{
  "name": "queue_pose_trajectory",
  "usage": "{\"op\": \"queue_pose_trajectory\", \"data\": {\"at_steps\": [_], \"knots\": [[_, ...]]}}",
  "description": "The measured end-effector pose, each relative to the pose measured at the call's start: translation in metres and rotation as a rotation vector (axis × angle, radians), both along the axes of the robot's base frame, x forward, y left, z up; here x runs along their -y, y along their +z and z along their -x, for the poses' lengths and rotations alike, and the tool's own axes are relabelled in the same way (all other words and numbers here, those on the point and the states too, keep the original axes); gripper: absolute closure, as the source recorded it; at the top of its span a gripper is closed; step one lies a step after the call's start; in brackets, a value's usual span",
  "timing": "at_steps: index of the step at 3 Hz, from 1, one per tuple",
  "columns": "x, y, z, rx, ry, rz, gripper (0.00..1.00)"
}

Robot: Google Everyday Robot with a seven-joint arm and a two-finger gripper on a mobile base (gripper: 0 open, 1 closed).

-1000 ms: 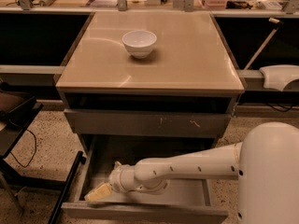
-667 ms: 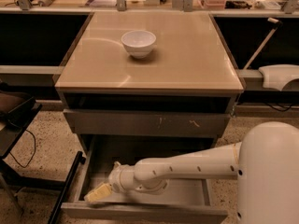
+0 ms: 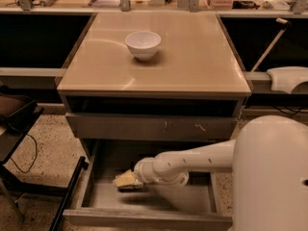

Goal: Pick 7up can from middle drawer and place on counter

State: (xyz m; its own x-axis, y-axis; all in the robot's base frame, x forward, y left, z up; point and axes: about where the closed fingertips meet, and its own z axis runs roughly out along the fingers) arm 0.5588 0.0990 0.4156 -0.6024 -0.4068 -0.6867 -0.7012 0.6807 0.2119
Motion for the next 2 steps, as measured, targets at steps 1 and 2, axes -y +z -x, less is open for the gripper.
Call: {"op": "queue_pose_trajectory", "data": {"at_steps": [1,2], "knots": [[0.034,-0.014,-0.008,-0.008,-0.04,0.048,0.0],[0.009,-0.015,0.022,-0.022,-0.011,0.027,0.0]]}}
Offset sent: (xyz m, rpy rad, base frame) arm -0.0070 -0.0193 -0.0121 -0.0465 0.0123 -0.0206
